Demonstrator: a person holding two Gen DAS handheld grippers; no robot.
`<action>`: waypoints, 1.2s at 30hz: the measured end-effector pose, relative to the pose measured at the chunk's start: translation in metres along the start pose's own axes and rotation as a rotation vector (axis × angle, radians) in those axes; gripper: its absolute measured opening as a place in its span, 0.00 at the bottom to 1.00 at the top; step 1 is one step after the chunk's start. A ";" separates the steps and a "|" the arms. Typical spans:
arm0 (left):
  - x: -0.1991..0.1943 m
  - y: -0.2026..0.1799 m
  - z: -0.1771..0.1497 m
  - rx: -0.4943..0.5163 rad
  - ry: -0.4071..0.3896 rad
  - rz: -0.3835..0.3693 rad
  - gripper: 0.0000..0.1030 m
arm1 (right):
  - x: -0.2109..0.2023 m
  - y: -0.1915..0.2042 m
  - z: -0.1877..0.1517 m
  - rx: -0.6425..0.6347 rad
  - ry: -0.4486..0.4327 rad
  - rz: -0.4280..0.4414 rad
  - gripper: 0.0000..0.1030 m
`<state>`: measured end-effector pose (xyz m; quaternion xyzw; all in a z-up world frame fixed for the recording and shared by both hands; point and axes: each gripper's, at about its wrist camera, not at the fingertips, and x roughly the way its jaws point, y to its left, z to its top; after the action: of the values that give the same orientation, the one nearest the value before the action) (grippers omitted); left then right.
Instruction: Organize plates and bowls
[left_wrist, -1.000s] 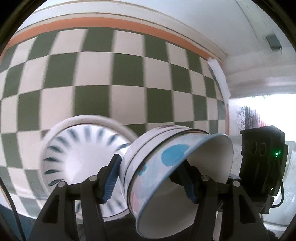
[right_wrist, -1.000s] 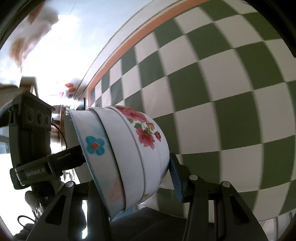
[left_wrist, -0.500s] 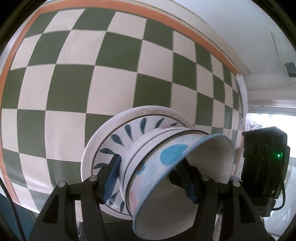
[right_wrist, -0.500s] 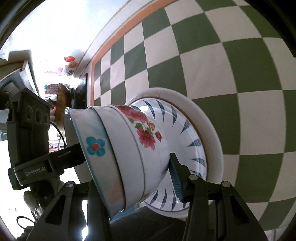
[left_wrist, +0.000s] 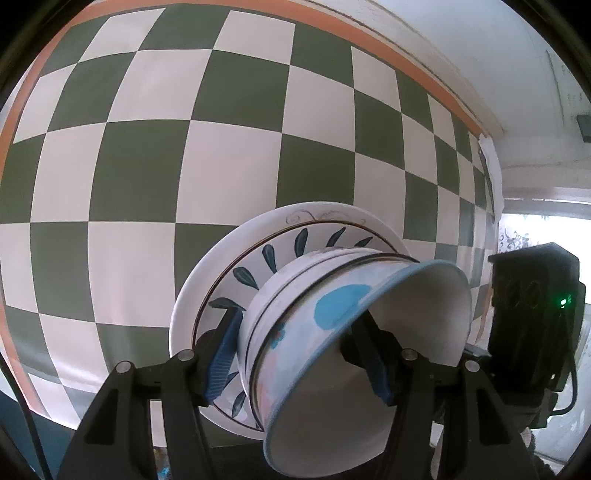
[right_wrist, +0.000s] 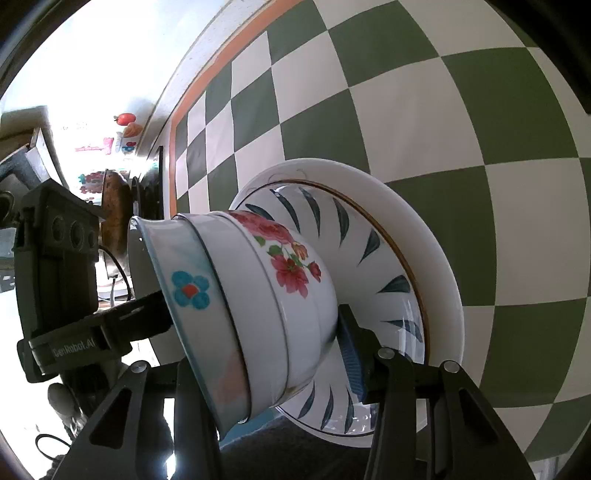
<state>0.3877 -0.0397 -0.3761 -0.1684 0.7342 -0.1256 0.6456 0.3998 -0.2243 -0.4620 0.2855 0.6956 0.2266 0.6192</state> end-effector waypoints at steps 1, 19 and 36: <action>0.000 0.001 0.000 0.001 0.001 0.000 0.56 | -0.001 0.001 0.000 -0.004 0.001 -0.008 0.46; -0.044 0.003 -0.020 0.076 -0.154 0.147 0.86 | -0.038 0.037 -0.014 -0.081 -0.075 -0.196 0.63; -0.119 -0.020 -0.091 0.196 -0.383 0.223 0.95 | -0.113 0.109 -0.111 -0.178 -0.347 -0.503 0.91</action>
<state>0.3120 -0.0124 -0.2476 -0.0436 0.5966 -0.0896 0.7964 0.3100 -0.2162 -0.2919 0.0837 0.6057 0.0743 0.7878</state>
